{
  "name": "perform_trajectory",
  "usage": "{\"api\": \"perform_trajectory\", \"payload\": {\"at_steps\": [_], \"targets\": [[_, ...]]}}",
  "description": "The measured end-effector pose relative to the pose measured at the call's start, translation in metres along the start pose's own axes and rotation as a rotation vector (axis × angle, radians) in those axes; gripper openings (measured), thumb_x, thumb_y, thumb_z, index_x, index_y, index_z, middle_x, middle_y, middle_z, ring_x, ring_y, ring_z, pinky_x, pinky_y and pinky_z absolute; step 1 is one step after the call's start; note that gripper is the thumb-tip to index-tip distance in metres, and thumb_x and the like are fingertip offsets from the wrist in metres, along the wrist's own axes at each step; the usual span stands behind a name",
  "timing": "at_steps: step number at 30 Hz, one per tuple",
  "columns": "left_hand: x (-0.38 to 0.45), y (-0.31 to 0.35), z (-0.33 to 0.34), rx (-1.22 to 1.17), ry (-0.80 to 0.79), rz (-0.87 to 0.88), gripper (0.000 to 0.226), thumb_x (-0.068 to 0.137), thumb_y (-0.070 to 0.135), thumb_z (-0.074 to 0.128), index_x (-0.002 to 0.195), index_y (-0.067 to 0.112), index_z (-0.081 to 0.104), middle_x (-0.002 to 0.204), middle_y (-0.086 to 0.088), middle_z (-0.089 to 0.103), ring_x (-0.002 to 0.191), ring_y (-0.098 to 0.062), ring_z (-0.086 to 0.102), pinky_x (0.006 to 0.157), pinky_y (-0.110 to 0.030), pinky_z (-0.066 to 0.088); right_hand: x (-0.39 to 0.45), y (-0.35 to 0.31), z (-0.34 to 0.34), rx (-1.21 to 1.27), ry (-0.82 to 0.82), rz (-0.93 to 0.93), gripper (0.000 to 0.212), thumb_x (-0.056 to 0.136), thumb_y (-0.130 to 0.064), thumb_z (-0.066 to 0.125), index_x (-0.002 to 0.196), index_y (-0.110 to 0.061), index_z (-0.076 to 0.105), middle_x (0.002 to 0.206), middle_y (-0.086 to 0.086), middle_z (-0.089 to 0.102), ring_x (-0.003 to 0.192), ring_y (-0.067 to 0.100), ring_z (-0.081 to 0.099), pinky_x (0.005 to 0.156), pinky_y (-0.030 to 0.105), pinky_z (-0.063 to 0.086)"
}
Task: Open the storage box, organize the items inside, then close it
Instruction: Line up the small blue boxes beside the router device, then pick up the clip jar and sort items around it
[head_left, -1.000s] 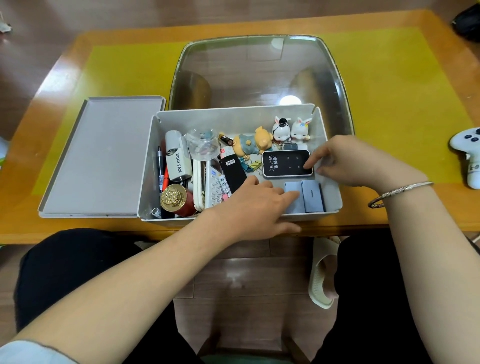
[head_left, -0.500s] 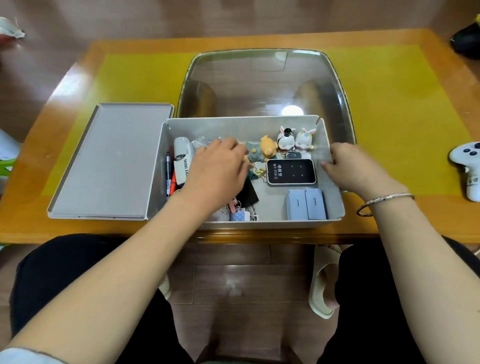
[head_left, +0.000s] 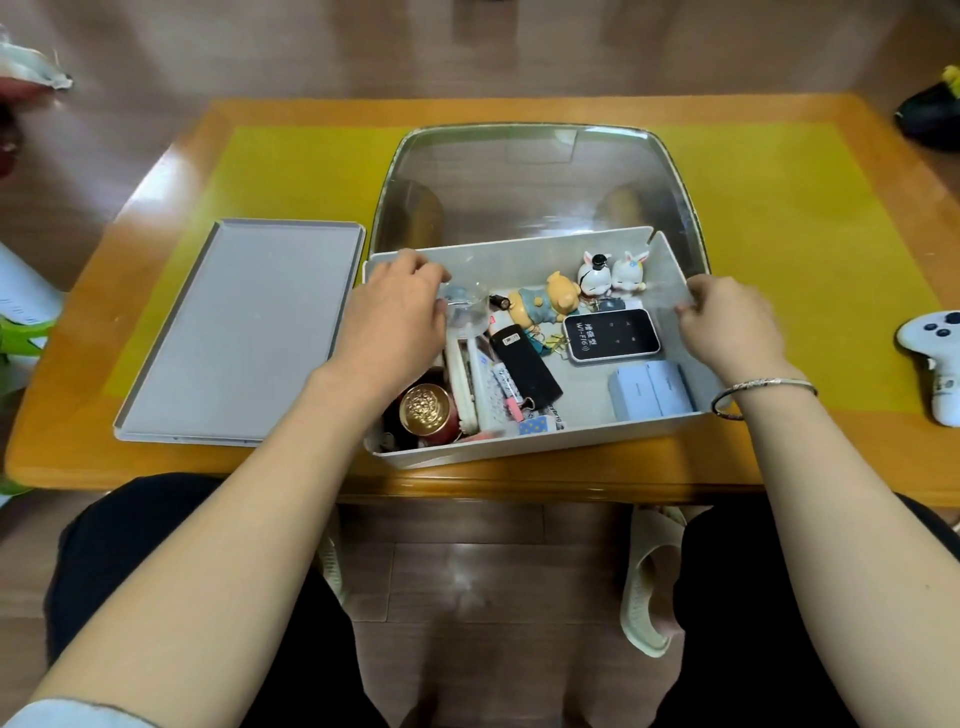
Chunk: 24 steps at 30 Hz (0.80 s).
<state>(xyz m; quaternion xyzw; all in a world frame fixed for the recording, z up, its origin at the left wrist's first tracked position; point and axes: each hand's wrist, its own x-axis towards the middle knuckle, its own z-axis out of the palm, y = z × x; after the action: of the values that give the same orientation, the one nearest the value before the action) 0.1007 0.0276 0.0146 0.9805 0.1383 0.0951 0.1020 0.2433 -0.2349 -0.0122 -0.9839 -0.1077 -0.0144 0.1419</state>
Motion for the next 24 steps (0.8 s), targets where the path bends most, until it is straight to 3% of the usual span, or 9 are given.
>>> {"api": "perform_trajectory", "payload": {"at_steps": [4,6,9,12,16,19,22,24], "targets": [[0.003,-0.008,-0.001,-0.008,0.019,-0.028,0.033,0.095,0.022,0.051,0.127,0.015,0.055,0.130,-0.007,0.050,0.117,-0.028,0.046,0.087,-0.041,0.043,0.006,0.007,-0.002,0.097,0.026,0.032,0.023,0.089,-0.018,0.058,0.110,-0.013,0.063,0.108,0.017,0.066,0.099,0.039,0.058,0.074,0.037,0.045],[0.005,-0.012,-0.002,-0.017,0.006,-0.046,0.035,0.095,0.024,0.051,0.129,0.015,0.053,0.131,-0.007,0.049,0.118,-0.028,0.045,0.088,-0.042,0.042,0.006,0.006,-0.003,0.153,0.015,0.017,0.035,0.087,-0.020,0.060,0.121,-0.012,0.057,0.116,0.015,0.063,0.107,0.037,0.055,0.085,0.041,0.047],[0.009,-0.017,-0.002,-0.029,-0.014,-0.074,0.039,0.095,0.027,0.052,0.132,0.014,0.050,0.134,-0.009,0.047,0.121,-0.030,0.042,0.092,-0.044,0.040,0.001,-0.006,0.001,0.113,0.087,-0.091,0.046,0.086,-0.022,0.063,0.128,-0.013,0.050,0.127,0.012,0.052,0.117,0.033,0.044,0.099,0.042,0.036],[0.013,-0.013,0.000,-0.055,-0.046,0.004,0.047,0.094,0.037,0.053,0.136,0.017,0.045,0.137,-0.008,0.046,0.125,-0.029,0.040,0.100,-0.043,0.034,-0.010,-0.026,0.005,0.200,0.165,-0.295,0.034,0.085,-0.016,0.062,0.119,-0.012,0.058,0.120,0.010,0.054,0.113,0.029,0.045,0.097,0.036,0.036],[0.020,0.000,0.014,-0.064,-0.164,0.108,0.063,0.092,0.048,0.052,0.146,0.023,0.030,0.146,-0.005,0.039,0.134,-0.025,0.031,0.108,-0.045,0.026,-0.023,-0.048,0.017,0.232,-0.123,-0.465,0.021,0.087,-0.020,0.063,0.107,-0.016,0.066,0.091,-0.002,0.064,0.095,0.021,0.059,0.083,0.035,0.048],[0.026,0.001,0.026,-0.034,-0.228,0.078,0.068,0.091,0.055,0.048,0.148,0.026,0.024,0.147,-0.006,0.039,0.135,-0.027,0.032,0.107,-0.048,0.025,-0.029,-0.057,0.030,0.170,-0.229,-0.436,0.018,0.085,-0.034,0.064,0.098,-0.022,0.067,0.067,-0.018,0.052,0.074,0.013,0.055,0.065,0.026,0.040],[0.031,0.000,0.034,-0.028,-0.246,0.047,0.066,0.090,0.060,0.046,0.145,0.029,0.029,0.144,-0.006,0.043,0.131,-0.028,0.036,0.105,-0.048,0.025,-0.031,-0.061,0.038,0.109,-0.246,-0.364,0.026,0.083,-0.046,0.063,0.096,-0.023,0.066,0.072,-0.014,0.054,0.077,0.013,0.053,0.065,0.027,0.040],[0.030,0.001,0.037,-0.017,-0.251,0.059,0.063,0.087,0.062,0.049,0.140,0.031,0.036,0.140,-0.006,0.046,0.128,-0.027,0.039,0.103,-0.047,0.026,-0.031,-0.063,0.040,0.077,-0.354,-0.333,0.037,0.082,-0.049,0.064,0.098,-0.016,0.065,0.082,-0.005,0.060,0.083,0.017,0.056,0.070,0.030,0.046]]}}
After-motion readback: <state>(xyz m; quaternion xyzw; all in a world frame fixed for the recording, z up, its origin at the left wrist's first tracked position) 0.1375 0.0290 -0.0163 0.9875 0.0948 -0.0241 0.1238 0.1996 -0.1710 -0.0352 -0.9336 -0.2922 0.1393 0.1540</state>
